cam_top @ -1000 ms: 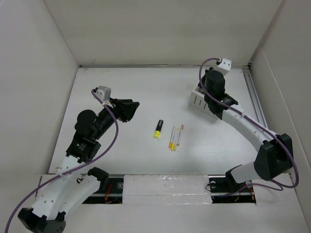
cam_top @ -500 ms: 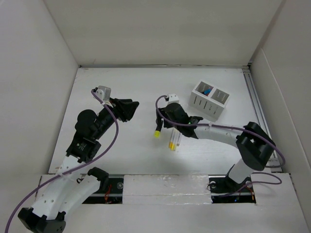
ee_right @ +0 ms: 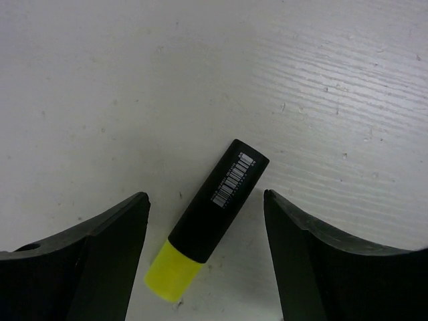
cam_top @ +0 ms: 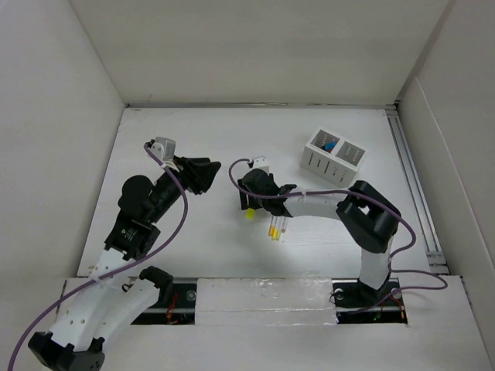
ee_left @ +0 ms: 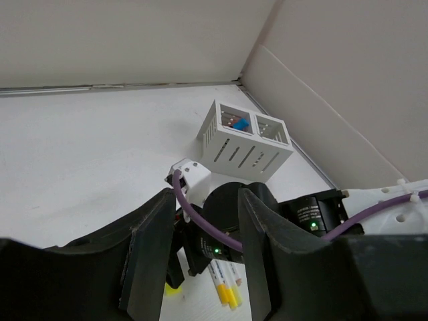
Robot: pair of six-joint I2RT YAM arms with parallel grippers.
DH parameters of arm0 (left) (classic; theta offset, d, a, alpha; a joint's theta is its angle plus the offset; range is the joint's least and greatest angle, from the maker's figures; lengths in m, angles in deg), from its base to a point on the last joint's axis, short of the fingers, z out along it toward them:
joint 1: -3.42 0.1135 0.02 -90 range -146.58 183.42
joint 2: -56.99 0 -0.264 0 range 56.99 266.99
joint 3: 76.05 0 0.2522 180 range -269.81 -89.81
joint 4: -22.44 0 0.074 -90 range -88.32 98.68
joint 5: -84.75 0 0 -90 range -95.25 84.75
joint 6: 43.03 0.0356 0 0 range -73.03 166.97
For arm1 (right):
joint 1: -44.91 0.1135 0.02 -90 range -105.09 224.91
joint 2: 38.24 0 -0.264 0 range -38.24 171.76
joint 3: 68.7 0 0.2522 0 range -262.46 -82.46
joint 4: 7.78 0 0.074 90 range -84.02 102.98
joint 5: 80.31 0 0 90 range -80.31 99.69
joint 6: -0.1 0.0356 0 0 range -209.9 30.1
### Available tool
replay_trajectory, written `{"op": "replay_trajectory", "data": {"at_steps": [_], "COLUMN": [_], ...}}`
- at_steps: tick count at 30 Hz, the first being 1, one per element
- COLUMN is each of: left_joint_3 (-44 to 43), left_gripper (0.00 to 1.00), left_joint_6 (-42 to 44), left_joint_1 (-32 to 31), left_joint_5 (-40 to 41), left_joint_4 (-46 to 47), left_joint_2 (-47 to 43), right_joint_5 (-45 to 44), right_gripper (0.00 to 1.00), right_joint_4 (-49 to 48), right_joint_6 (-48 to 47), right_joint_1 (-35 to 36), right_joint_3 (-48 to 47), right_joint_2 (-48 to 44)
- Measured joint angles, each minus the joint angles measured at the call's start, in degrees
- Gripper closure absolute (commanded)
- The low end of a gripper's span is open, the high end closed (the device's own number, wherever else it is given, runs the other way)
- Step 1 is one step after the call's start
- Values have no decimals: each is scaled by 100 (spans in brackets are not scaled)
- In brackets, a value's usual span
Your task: Organize the desk
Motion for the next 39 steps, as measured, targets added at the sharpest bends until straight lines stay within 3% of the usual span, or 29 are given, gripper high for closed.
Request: {"op": "replay_trajectory", "data": {"at_steps": [6,10,12,15,16,17,18,22,27,29,34,39], "left_joint_3": [0,0,0,0,0,0,0,0,0,0,0,0], "left_gripper": [62,61,61,61,61,61,61,61,61,61,61,61], "left_joint_6": [0,0,0,0,0,0,2,0,0,0,0,0], "left_joint_1": [0,0,0,0,0,0,0,0,0,0,0,0], "left_joint_5": [2,2,0,0,0,0,0,-4,-2,-2,0,-2], "left_joint_4": [0,2,2,-2,0,0,2,0,0,0,0,2], "left_joint_2": [-31,-33,-26,-20,-31,-37,-39,-31,-28,-24,-26,-39], "right_joint_5": [-216,-446,-540,-667,-699,-737,-761,-841,-988,-1025,-975,-728], "right_gripper": [36,59,64,56,47,47,49,79,91,92,94,96], "right_joint_4": [46,155,190,197,210,223,262,302,376,424,457,-74], "right_joint_6": [63,81,85,98,101,120,101,76,72,55,-48,-98], "right_joint_1": [17,92,151,243,275,304,339,413,413,413,151,-1019], "right_joint_3": [-299,-431,-468,-496,-511,-538,-579,-638,-643,-632,-376,-50], "right_joint_2": [435,549,584,616,632,651,671,721,693,654,-205,-1685]}}
